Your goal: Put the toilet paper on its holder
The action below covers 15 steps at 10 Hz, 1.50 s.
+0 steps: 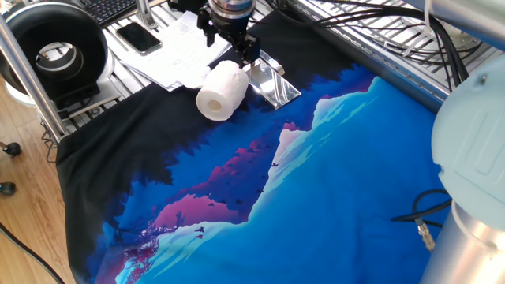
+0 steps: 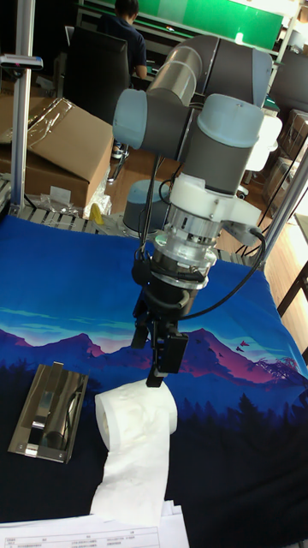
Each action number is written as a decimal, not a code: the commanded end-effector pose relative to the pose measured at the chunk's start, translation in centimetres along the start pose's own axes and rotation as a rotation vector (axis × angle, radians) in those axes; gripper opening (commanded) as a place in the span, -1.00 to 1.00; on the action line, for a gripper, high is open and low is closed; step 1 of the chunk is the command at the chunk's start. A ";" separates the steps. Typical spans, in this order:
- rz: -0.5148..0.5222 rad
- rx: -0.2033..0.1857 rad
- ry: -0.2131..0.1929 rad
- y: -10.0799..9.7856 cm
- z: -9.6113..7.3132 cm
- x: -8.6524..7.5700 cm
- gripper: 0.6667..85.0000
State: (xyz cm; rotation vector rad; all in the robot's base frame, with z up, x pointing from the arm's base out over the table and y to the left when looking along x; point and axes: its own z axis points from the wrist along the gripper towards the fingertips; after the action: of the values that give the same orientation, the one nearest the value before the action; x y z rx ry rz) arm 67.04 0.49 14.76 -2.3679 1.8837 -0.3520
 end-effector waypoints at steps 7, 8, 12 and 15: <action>0.105 0.060 0.002 -1.7 -0.4 0.5 1.00; 0.127 0.058 0.016 -1.6 -0.4 0.9 1.00; 0.253 0.014 -0.036 -0.6 -0.4 -0.5 1.00; 0.278 -0.008 -0.017 0.0 -0.4 -0.1 1.00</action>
State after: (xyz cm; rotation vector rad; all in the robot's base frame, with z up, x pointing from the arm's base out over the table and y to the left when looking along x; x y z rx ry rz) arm 67.39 0.66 15.12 -2.1126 2.1108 -0.3244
